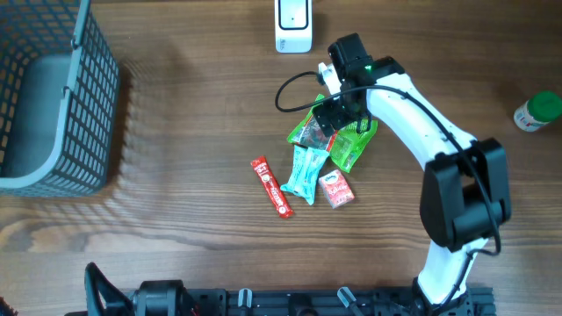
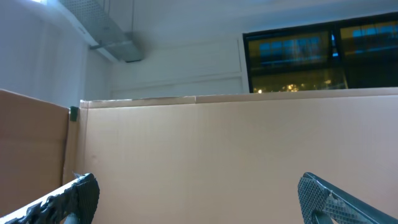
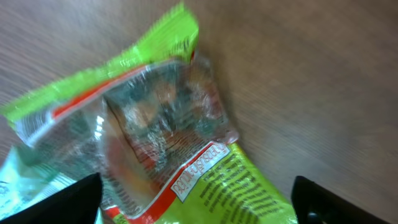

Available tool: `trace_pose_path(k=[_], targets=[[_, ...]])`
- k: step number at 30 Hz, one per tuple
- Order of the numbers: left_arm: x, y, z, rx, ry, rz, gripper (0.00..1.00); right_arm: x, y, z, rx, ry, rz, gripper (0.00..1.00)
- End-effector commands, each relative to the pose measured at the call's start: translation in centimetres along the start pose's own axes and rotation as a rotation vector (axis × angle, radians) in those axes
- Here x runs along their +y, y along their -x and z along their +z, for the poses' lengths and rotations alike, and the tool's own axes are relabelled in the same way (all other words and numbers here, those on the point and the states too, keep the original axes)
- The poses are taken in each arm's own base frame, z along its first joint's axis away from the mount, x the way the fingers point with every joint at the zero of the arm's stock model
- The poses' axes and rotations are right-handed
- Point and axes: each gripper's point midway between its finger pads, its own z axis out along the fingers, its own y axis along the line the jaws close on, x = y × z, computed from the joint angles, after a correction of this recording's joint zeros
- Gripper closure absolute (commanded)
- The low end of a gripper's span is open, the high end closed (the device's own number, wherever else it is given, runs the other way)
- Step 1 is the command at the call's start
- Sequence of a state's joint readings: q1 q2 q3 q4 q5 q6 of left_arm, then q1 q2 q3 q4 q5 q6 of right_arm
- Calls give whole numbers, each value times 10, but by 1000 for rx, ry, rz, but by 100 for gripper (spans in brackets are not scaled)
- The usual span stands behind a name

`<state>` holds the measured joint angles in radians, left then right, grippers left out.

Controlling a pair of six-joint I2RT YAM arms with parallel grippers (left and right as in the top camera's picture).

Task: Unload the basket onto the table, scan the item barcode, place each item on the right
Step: 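Return the right gripper to the green snack bag and grasp it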

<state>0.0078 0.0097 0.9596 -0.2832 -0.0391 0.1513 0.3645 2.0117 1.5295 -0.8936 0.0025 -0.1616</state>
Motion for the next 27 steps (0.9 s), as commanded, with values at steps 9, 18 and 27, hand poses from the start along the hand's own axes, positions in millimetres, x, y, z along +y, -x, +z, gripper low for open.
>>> trace_pose_path(k=[9,18,27], targets=[[3,3,-2,-10,15,33,0,36,-11,7,54,114,-110,9],[3,3,-2,-10,15,32,0,42,-14,6,58,157,-132,6],[3,2,-2,-7,15,32,0,26,-20,22,88,153,-156,31]])
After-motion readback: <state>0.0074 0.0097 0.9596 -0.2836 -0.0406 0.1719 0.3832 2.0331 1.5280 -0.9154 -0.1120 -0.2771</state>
